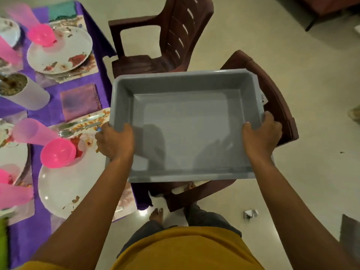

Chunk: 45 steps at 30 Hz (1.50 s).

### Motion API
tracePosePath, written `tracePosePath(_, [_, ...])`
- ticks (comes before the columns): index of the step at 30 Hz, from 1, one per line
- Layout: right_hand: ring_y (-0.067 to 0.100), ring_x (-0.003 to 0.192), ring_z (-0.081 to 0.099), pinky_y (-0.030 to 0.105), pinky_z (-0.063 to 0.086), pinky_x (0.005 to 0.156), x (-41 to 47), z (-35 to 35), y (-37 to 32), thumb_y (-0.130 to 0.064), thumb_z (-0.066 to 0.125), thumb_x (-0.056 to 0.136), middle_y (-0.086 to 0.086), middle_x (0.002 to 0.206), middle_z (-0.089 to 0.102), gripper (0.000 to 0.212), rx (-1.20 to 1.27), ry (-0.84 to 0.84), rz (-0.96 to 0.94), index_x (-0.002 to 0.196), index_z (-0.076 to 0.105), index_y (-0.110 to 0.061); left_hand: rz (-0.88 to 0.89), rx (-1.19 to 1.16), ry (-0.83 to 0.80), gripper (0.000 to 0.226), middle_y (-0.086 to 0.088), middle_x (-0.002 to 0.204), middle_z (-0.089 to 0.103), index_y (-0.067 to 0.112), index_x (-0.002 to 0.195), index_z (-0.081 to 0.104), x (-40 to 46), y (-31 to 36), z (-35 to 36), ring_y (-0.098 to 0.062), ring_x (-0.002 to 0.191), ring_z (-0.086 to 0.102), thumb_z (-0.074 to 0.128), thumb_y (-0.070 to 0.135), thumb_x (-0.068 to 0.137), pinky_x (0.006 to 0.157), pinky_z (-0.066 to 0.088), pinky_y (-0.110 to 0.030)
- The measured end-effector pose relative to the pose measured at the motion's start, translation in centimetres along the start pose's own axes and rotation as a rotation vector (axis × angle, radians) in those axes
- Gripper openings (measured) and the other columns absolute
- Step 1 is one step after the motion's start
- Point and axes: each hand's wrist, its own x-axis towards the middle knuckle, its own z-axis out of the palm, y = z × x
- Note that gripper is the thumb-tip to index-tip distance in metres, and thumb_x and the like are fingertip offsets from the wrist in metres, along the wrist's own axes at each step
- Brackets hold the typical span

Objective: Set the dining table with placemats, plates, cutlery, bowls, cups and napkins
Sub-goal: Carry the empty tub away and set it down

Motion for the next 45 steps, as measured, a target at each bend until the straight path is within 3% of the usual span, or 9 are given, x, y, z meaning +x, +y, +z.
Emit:
tracePosePath(10, [0.033,0.125,0.05,0.048,0.049,0.105,-11.5,-2.8,2.7,-0.029,0.07,0.092,0.014,0.138,0.051,0.064,0.075,0.253,0.147,0.149,0.044,-0.016,0.385,0.04,-0.1,0.06,-0.021,0.143,0.049,0.009,0.141,0.05,0.6,-0.1,-3.9,-0.042,0.131,0.048,0.068,0.038,0.092,0.11,0.042,-0.055])
tracePosePath(18, [0.034,0.126,0.053,0.043,0.05,0.102,-22.1,-6.9,7.9,-0.026,0.073,0.094,0.015,0.139,0.053,0.059,0.106,0.461,0.353,0.146,0.046,-0.015,0.596,0.037,-0.312,0.067,-0.02,0.143,0.049,0.012,0.146,0.05,-3.8,-1.6,-4.5,-0.042,0.13,0.049,0.067,0.042,0.089,0.109,0.039,-0.053])
tracePosePath(25, [0.036,0.12,0.055,0.038,0.047,0.096,-31.4,-10.7,13.5,-0.019,0.072,0.093,0.018,0.134,0.055,0.053,0.147,0.632,0.543,0.141,0.049,-0.011,0.759,0.026,-0.498,0.061,-0.025,0.142,0.05,0.006,0.143,0.053,-10.6,-2.9,-3.1,-0.046,0.13,0.048,0.07,0.031,0.09,0.111,0.038,-0.055])
tracePosePath(28, [0.033,0.113,0.059,0.041,0.051,0.092,-36.3,-12.4,17.0,-0.021,0.07,0.091,0.015,0.127,0.058,0.051,0.168,0.717,0.636,0.138,0.05,-0.016,0.859,0.034,-0.639,0.062,-0.028,0.137,0.052,0.004,0.142,0.054,-14.3,-4.6,-2.4,-0.049,0.125,0.051,0.069,0.03,0.089,0.109,0.042,-0.057])
tracePosePath(33, [0.033,0.104,0.064,0.032,0.042,0.08,-45.3,-15.4,21.9,-0.018,0.066,0.089,0.011,0.118,0.067,0.042,0.212,0.819,0.786,0.13,0.056,-0.017,0.961,0.067,-0.816,0.064,-0.023,0.126,0.061,0.01,0.135,0.061,-20.5,-8.9,-2.5,-0.046,0.114,0.059,0.064,0.042,0.08,0.102,0.05,-0.06])
tracePosePath(39, [0.029,0.109,0.063,0.035,0.049,0.086,-57.3,-17.1,25.2,-0.017,0.067,0.09,0.007,0.126,0.064,0.044,0.215,0.956,0.899,0.133,0.057,-0.018,1.043,0.107,-0.994,0.059,-0.025,0.131,0.057,0.009,0.138,0.06,-28.1,-14.0,-6.4,-0.048,0.119,0.055,0.068,0.032,0.085,0.107,0.045,-0.055])
tracePosePath(42, [0.028,0.104,0.065,0.044,0.056,0.089,-62.8,-17.3,26.6,-0.018,0.067,0.089,0.008,0.125,0.065,0.048,0.243,1.014,0.966,0.135,0.054,-0.022,1.095,0.098,-1.073,0.052,-0.026,0.128,0.06,0.004,0.137,0.061,-31.5,-16.7,-8.4,-0.046,0.117,0.058,0.067,0.024,0.089,0.105,0.046,-0.052])
tracePosePath(45, [0.024,0.099,0.063,0.046,0.055,0.091,-67.9,-17.5,27.9,-0.018,0.065,0.091,0.008,0.128,0.064,0.048,0.249,1.053,1.034,0.138,0.053,-0.017,1.168,0.118,-1.148,0.06,-0.023,0.121,0.066,0.008,0.132,0.064,-34.6,-19.5,-9.6,-0.045,0.111,0.062,0.061,0.038,0.08,0.101,0.051,-0.057])
